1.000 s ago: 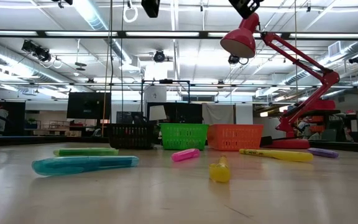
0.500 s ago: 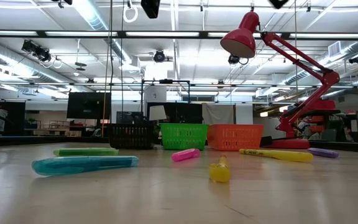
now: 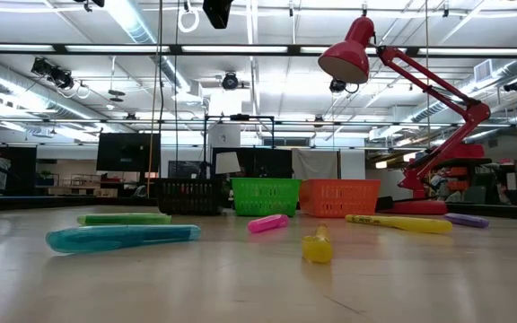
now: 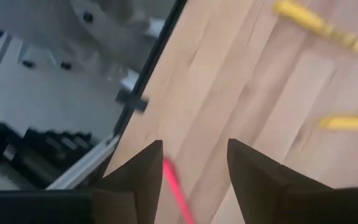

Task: Pick & Place Markers
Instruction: Put the large pink pen into the black bin

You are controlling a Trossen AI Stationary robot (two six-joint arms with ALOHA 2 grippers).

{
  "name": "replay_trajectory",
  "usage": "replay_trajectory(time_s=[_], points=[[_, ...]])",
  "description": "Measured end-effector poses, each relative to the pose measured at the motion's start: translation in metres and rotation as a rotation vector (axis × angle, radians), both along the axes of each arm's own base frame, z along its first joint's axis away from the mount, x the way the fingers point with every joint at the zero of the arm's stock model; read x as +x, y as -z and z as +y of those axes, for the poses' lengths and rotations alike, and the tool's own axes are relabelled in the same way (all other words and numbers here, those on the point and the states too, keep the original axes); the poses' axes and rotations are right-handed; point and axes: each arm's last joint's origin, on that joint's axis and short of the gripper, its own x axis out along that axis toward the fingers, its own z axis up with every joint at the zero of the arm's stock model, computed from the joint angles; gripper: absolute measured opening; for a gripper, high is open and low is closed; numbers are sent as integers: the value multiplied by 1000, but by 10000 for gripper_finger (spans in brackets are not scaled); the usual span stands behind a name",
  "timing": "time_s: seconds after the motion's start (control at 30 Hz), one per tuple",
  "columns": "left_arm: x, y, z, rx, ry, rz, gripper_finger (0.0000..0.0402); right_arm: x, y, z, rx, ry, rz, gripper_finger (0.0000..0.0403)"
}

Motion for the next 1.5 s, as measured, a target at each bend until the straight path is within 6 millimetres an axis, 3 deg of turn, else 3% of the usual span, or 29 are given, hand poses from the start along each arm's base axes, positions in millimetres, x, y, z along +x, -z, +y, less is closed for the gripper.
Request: replay_trajectory(time_s=[0.37,0.63,0.73,1.2,1.5], points=[[0,0,0,0,0,1,248,-48,3,29,-52,-98,165,180],[0,0,0,-28,-1,6,248,-64,6,36,-125,-145,155,180],[0,0,0,-27,-1,5,248,-67,15,36,-178,-162,146,180],[0,0,1,-25,-20,4,248,-63,72,44,-264,-244,196,180],[0,0,1,-25,-20,5,248,-43,98,58,-305,-283,204,180]])
